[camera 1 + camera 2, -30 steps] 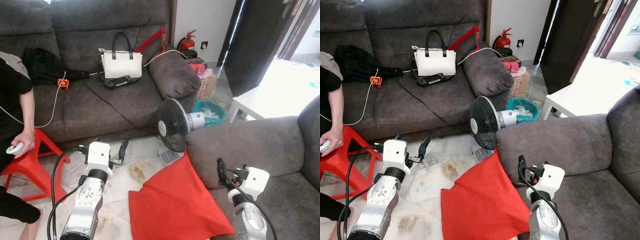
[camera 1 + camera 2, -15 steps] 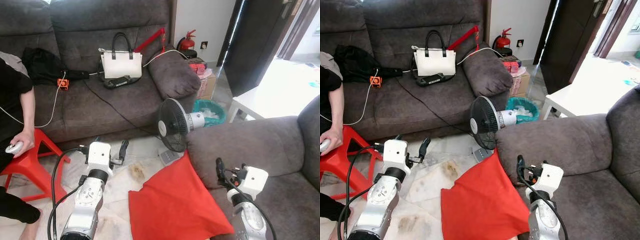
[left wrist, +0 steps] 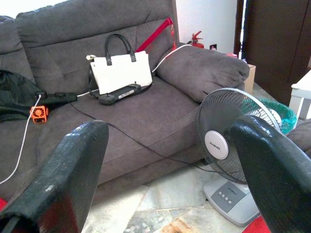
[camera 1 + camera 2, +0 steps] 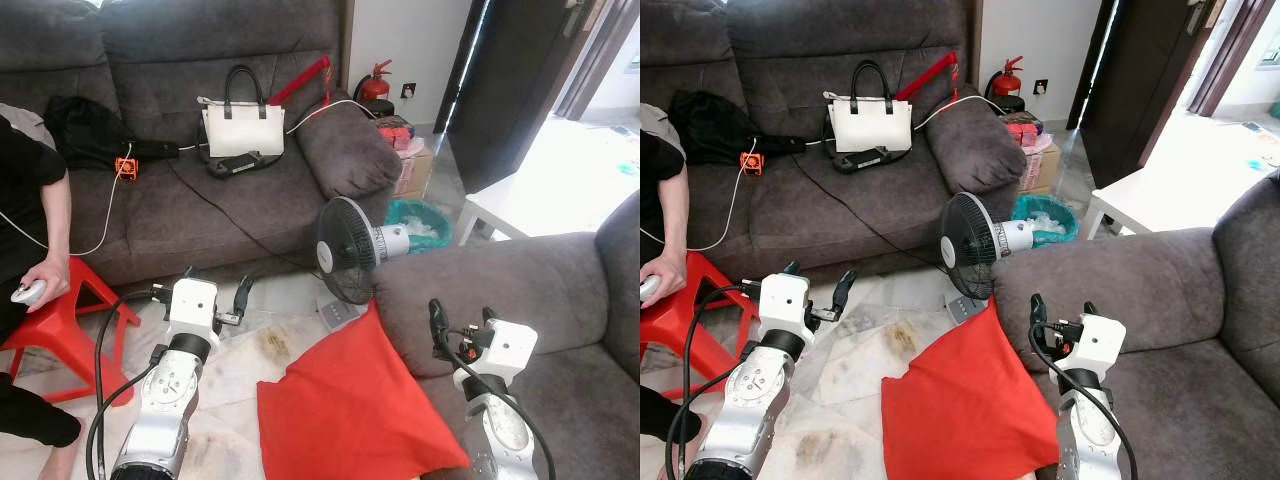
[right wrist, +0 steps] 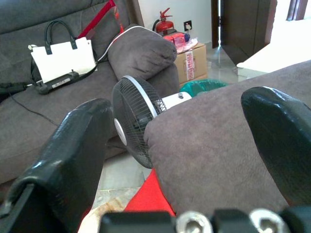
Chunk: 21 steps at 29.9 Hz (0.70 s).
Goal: Move the pillow to the sofa from floor
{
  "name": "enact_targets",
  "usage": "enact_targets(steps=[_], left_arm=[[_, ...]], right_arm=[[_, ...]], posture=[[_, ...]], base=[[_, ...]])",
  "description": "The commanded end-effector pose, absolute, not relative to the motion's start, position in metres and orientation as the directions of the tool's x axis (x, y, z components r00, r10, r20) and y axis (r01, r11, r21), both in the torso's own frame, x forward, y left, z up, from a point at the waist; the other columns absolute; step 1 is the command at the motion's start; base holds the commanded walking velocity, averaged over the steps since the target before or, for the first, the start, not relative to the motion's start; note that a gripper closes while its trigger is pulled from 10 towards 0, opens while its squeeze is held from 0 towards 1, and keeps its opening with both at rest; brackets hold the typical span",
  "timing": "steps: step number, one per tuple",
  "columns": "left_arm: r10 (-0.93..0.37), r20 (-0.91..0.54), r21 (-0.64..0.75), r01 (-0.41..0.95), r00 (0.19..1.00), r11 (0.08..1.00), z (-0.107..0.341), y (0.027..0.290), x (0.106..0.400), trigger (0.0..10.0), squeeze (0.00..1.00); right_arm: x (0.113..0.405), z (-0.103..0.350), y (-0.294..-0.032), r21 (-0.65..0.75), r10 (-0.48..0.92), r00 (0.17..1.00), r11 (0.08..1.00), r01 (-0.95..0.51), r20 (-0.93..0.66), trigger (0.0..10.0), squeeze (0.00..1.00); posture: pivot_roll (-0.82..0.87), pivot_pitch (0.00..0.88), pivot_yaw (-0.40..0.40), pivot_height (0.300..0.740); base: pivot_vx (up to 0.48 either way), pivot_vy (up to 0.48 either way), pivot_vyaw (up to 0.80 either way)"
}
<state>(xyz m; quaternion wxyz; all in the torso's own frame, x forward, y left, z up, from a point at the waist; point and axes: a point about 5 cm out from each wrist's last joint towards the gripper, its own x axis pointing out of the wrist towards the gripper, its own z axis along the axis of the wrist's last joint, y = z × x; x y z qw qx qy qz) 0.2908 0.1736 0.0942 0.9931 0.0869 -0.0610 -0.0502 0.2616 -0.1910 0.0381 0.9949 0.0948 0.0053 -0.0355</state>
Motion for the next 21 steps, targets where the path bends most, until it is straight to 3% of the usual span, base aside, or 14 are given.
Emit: enact_targets(steps=[1, 8, 21], left_arm=[[-0.127, 0.127, 0.189, 0.101, 0.984, 0.977, 0.0989, 0.1717, 0.2925, 10.0, 0.0], [-0.121, 0.121, 0.19, 0.097, 0.985, 0.977, 0.0968, 0.1727, 0.2911, 10.0, 0.0], [-0.121, 0.117, 0.179, 0.099, 0.986, 0.979, 0.095, 0.1686, 0.2903, 10.0, 0.0]], right_arm=[[0.2597, 0.039, -0.1919, 0.182, -0.07, 0.997, 0.981, 0.071, -0.013, 10.0, 0.0], [0.2588, 0.0351, -0.1886, 0.185, -0.056, 0.997, 0.981, 0.065, -0.05, 10.0, 0.0], [0.2616, 0.0345, -0.187, 0.177, -0.052, 0.996, 0.982, 0.063, -0.067, 10.0, 0.0]], posture=[[0.07, 0.0, -0.03, 0.74], [0.07, 0.0, -0.031, 0.74], [0.07, 0.0, -0.036, 0.665]], base=[[0.0, 0.0, 0.0], [0.0, 0.0, 0.0], [0.0, 0.0, 0.0]])
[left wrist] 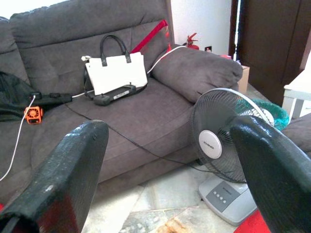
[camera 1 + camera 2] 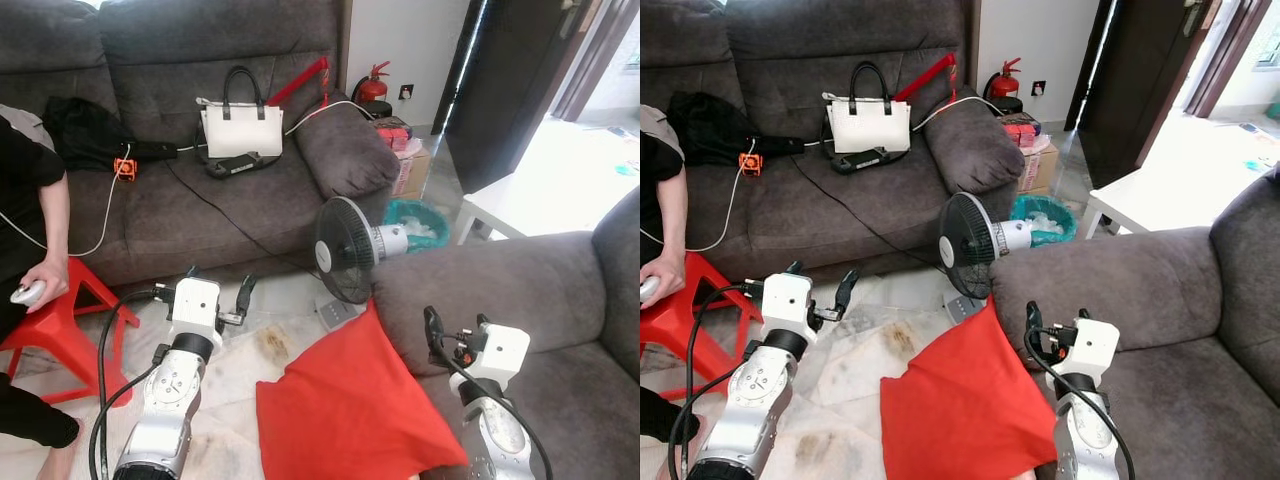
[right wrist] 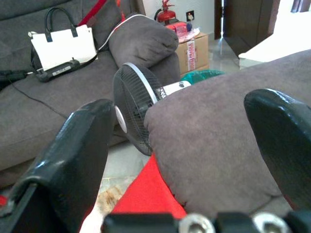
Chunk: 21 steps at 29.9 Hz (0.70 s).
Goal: Move the pillow to the sofa from floor
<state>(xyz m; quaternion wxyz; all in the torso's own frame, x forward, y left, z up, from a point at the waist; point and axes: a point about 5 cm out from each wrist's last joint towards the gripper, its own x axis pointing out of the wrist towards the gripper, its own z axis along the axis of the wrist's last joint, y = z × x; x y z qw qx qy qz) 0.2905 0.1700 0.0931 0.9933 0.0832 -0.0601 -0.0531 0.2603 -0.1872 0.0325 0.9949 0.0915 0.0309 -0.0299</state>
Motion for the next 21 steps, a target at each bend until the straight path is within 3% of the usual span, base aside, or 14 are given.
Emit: enact_targets(steps=[1, 21], left_arm=[[-0.121, 0.117, 0.179, 0.099, 0.986, 0.979, 0.0951, 0.1685, 0.2903, 10.0, 0.0], [-0.12, 0.109, 0.175, 0.1, 0.987, 0.979, 0.0939, 0.1684, 0.2903, 10.0, 0.0]], right_arm=[[0.2617, 0.0344, -0.1861, 0.176, -0.049, 0.997, 0.983, 0.06, -0.067, 10.0, 0.0], [0.2615, 0.0327, -0.184, 0.162, -0.033, 0.997, 0.986, 0.043, -0.066, 10.0, 0.0]], posture=[[0.07, 0.0, -0.036, 0.655], [0.07, 0.0, -0.037, 0.64]], base=[[0.0, 0.0, 0.0], [0.0, 0.0, 0.0]])
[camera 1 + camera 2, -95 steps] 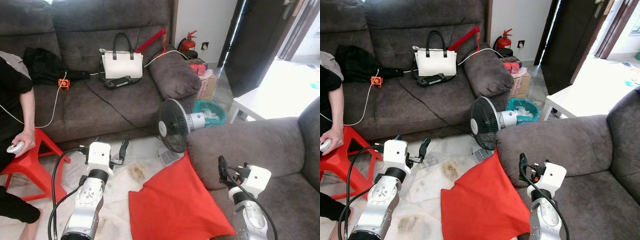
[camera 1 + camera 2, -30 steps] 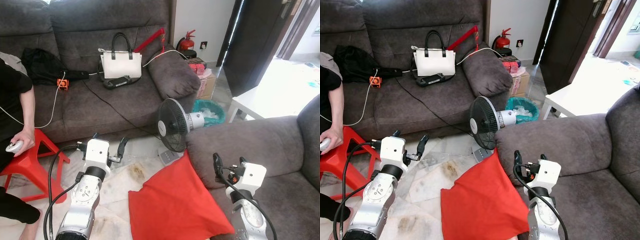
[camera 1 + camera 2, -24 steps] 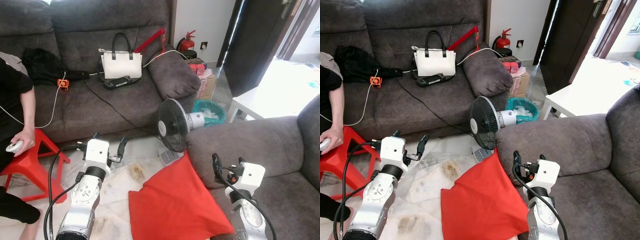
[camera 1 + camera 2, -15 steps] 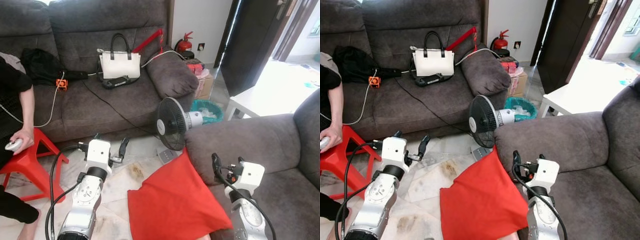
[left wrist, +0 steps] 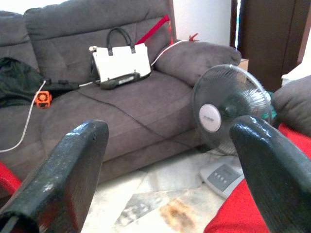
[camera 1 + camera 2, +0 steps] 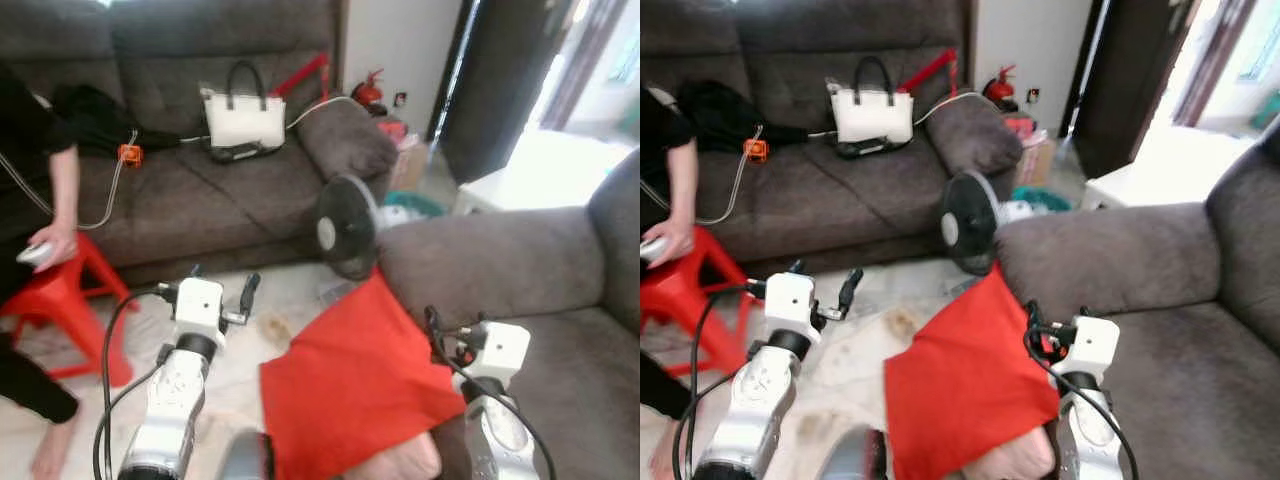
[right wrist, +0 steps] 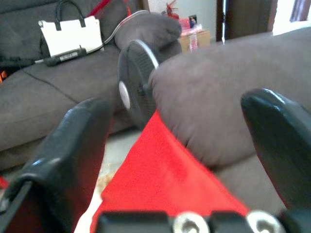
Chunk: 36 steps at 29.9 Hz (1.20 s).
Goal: Move the pillow to the sofa from floor
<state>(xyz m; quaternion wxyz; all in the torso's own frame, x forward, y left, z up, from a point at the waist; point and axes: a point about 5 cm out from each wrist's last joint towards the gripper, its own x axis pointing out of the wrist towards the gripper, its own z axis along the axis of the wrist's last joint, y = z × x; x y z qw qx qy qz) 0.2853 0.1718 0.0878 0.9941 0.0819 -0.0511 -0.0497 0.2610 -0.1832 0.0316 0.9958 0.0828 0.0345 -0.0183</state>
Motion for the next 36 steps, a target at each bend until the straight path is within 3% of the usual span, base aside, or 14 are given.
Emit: enact_targets(steps=[1, 20, 36], left_arm=[[-0.118, 0.109, 0.172, 0.098, 0.987, 0.98, 0.0939, 0.1687, 0.2904, 10.0, 0.0], [-0.12, 0.096, 0.157, 0.104, 0.988, 0.982, 0.092, 0.1671, 0.2896, 10.0, 0.0], [-0.124, 0.093, 0.156, 0.109, 0.988, 0.982, 0.092, 0.1661, 0.2901, 10.0, 0.0]], right_arm=[[0.2616, 0.0326, -0.1839, 0.163, -0.033, 0.997, 0.986, 0.043, -0.068, 10.0, 0.0], [0.2619, 0.0269, -0.1813, 0.167, -0.023, 0.994, 0.985, 0.041, -0.11, 10.0, 0.0], [0.2622, 0.0261, -0.1788, 0.154, -0.014, 0.994, 0.988, 0.031, -0.111, 10.0, 0.0]], posture=[[0.07, 0.001, -0.037, 0.64], [0.07, 0.003, -0.041, 0.64], [0.07, 0.005, -0.038, 0.551]], base=[[0.0, 0.0, 0.0], [0.0, 0.0, 0.0], [0.0, 0.0, 0.0]])
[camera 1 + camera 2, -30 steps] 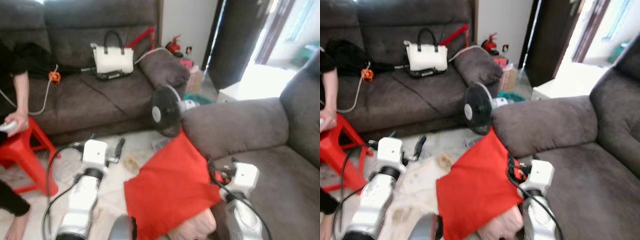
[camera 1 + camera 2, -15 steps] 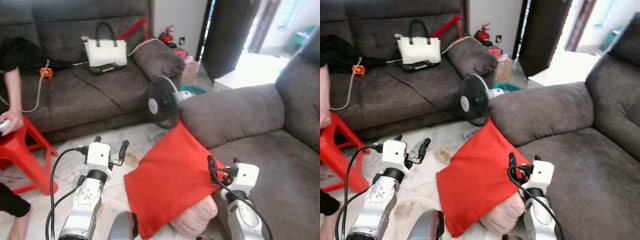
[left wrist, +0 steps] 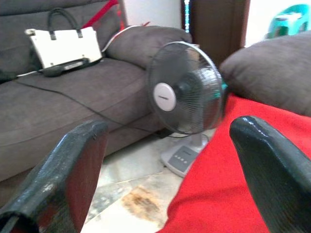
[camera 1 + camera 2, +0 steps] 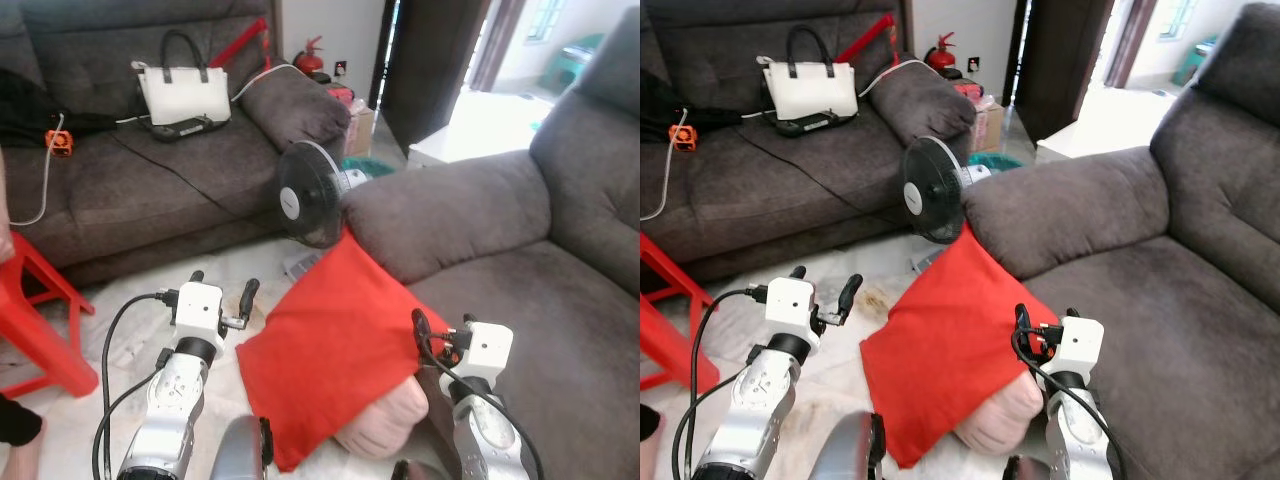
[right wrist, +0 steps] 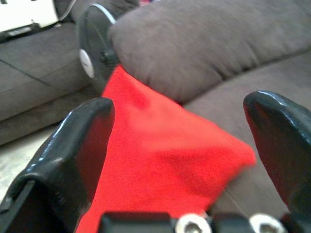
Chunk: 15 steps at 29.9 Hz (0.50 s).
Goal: Move the pillow to the sofa from floor
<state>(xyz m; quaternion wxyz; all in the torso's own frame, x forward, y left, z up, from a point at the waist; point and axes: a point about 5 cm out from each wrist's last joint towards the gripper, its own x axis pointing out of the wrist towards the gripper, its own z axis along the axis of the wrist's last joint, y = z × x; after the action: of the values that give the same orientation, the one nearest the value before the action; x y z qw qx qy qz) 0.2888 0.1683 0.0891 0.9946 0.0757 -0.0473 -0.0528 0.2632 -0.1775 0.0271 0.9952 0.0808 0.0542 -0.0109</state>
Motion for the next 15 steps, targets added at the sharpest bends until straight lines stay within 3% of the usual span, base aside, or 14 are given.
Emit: enact_targets(steps=[1, 15], left_arm=[[-0.124, 0.093, 0.156, 0.109, 0.988, 0.982, 0.0919, 0.1661, 0.29, 10.0, 0.0], [-0.116, 0.08, 0.149, 0.103, 0.99, 0.983, 0.0902, 0.1671, 0.2906, 10.0, 0.0]], right_arm=[[0.2619, 0.0264, -0.1783, 0.154, -0.009, 0.994, 0.988, 0.026, -0.106, 10.0, 0.0], [0.2618, 0.0253, -0.1769, 0.154, 0.001, 0.994, 0.988, 0.016, -0.111, 10.0, 0.0]], posture=[[0.07, 0.006, -0.038, 0.551], [0.07, 0.008, -0.04, 0.551]], base=[[0.0, 0.0, 0.0], [0.0, 0.0, 0.0]])
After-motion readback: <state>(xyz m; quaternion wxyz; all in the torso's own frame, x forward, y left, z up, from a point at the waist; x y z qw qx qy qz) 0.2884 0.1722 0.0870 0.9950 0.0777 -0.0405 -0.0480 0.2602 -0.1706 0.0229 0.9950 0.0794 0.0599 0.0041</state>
